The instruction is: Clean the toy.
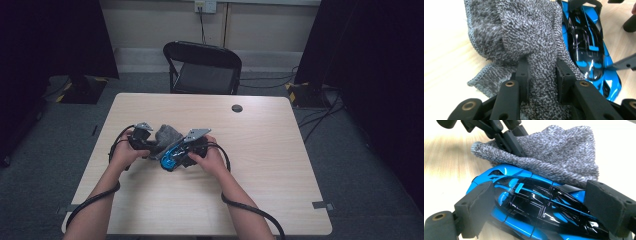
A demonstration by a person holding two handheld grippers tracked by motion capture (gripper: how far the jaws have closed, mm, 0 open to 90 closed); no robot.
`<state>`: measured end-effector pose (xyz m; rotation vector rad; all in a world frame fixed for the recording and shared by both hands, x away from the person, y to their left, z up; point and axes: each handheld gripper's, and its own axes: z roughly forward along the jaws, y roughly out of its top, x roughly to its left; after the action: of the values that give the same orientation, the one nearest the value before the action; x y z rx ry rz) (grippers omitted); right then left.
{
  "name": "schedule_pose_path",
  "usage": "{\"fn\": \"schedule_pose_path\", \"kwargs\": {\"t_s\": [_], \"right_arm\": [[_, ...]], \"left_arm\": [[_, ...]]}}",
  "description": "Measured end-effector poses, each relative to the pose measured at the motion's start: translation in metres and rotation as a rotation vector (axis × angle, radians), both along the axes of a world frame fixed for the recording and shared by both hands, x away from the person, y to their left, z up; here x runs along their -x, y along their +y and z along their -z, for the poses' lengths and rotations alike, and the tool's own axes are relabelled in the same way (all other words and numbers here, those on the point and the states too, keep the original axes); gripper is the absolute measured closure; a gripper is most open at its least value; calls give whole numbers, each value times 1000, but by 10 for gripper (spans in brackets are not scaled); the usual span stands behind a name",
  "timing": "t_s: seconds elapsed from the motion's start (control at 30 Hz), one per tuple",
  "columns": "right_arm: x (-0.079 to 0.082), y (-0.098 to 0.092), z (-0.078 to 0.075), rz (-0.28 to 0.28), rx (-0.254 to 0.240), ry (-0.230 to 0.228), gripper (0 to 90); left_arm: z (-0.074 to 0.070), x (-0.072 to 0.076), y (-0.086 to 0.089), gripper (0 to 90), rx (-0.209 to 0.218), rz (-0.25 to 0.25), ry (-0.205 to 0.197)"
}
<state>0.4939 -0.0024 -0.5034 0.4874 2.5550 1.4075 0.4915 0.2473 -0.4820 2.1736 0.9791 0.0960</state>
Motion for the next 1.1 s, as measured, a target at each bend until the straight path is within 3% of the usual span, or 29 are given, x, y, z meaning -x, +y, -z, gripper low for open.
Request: {"fn": "schedule_pose_path", "kwargs": {"t_s": [0.3, 0.7, 1.1], "right_arm": [[0, 0, 0, 0, 0, -2, 98], [1, 0, 0, 1, 0, -2, 97], [1, 0, 0, 3, 0, -1, 97]], "left_arm": [[0, 13, 10, 688, -3, -3, -1], [4, 40, 22, 686, 51, -53, -11], [3, 65, 28, 687, 46, -41, -14]]}}
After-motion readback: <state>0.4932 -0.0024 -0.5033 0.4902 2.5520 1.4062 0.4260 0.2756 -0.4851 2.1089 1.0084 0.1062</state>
